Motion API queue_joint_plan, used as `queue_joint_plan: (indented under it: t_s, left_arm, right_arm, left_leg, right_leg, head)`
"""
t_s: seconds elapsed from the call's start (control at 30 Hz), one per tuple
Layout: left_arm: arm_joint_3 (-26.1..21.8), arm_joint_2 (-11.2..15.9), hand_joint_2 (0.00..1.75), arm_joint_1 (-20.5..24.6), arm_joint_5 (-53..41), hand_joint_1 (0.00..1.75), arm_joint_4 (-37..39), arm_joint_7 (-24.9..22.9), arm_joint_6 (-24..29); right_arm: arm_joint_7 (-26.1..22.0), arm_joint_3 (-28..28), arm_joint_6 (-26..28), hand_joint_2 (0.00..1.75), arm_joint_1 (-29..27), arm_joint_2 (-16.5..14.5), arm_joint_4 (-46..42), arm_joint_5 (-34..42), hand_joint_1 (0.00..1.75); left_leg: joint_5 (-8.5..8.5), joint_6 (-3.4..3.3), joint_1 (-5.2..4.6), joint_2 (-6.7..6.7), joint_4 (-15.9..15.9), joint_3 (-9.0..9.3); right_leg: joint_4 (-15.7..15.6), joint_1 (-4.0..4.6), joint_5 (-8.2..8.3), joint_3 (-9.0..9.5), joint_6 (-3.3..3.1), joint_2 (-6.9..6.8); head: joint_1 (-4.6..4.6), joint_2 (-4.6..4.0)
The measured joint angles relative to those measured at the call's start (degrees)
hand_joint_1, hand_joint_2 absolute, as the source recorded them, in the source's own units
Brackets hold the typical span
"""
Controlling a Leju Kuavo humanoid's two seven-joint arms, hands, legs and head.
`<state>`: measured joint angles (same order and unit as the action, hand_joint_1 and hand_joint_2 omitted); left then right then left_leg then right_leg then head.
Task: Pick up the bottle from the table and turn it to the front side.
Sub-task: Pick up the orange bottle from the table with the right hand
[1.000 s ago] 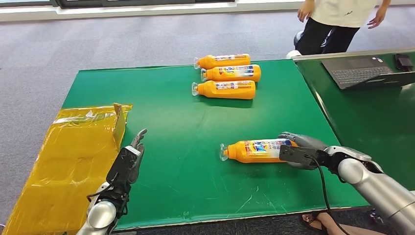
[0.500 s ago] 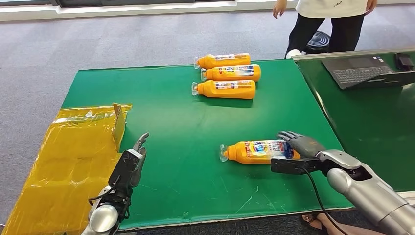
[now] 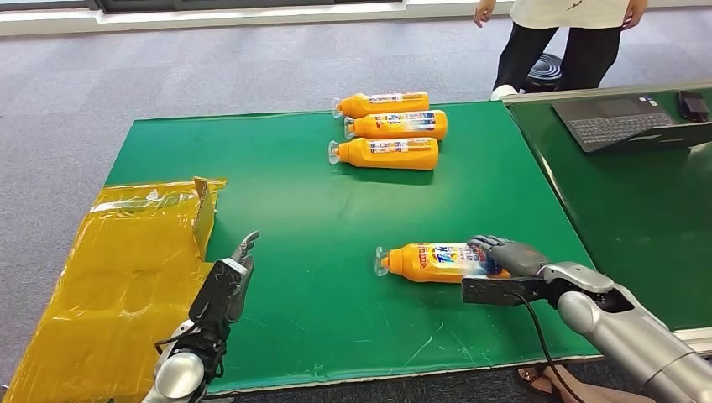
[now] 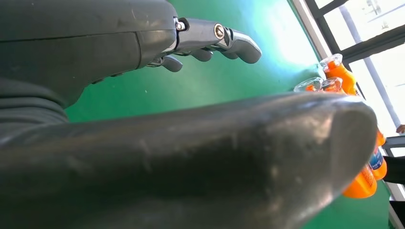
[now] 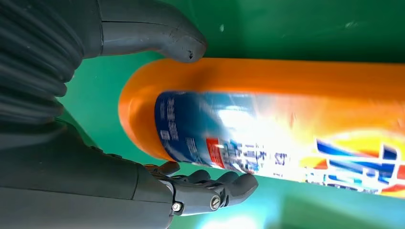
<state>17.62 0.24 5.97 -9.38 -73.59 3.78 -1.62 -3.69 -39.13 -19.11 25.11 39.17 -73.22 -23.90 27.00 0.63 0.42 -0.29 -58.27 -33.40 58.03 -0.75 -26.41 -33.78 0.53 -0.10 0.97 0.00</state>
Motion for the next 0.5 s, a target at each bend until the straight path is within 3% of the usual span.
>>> queue_joint_plan:
  t_s: [0.5]
  left_arm:
    - [0.0,-1.1,0.00,0.5,0.1,0.00,2.0,0.0,-0.8]
  right_arm:
    - [-0.4,1.2,-1.6,1.75,-3.8,-2.1,1.5,2.7,0.00]
  left_leg:
    - [0.01,-0.01,0.01,0.04,0.0,0.27]
  right_leg:
    - [0.0,0.01,-0.01,0.22,0.01,0.07]
  head:
    - [0.00,0.00]
